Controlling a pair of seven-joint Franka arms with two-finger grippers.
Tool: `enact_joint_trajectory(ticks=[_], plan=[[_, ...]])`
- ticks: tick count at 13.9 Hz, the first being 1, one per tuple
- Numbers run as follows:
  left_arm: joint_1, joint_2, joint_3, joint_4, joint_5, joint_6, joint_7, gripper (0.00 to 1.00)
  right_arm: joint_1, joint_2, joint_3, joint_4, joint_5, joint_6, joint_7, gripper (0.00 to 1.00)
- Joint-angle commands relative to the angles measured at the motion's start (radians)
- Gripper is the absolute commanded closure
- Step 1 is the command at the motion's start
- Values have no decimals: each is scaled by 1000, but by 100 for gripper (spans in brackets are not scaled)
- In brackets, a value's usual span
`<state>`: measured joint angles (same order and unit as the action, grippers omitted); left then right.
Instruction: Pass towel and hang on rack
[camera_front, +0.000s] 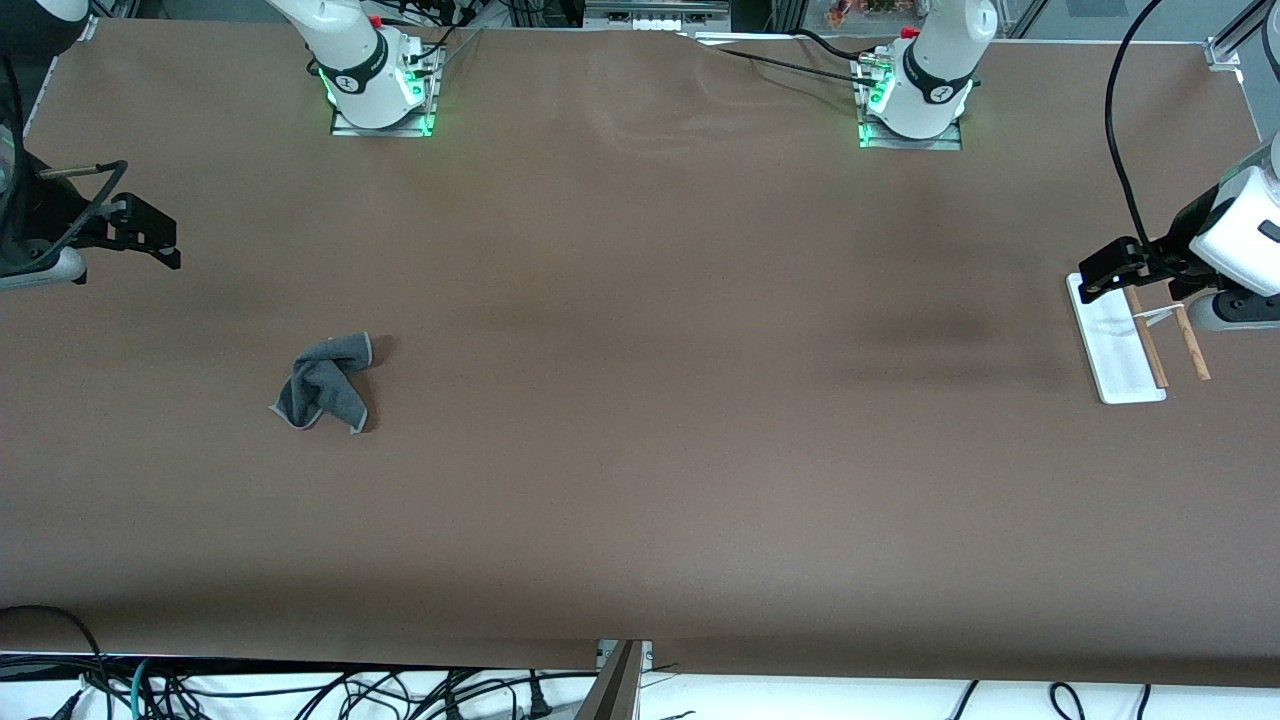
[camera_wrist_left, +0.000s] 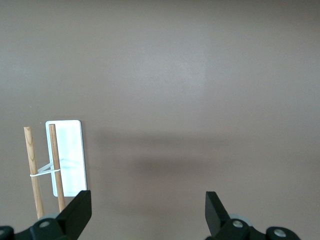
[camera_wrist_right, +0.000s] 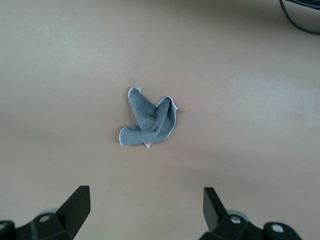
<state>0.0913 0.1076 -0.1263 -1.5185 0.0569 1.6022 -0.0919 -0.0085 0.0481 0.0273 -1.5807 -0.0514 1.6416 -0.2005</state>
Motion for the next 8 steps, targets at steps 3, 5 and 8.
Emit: enact_joint_trajectory(ticks=[3,5,8], plan=[[5,12,-6,24,26,-8,18,0,-8,9,8,24,-7,-6,10,0],[5,11,-6,24,26,-7,18,0,-8,9,8,24,-5,-6,10,0],[5,11,-6,24,26,-7,18,0,-8,15,6,24,-5,-6,10,0]])
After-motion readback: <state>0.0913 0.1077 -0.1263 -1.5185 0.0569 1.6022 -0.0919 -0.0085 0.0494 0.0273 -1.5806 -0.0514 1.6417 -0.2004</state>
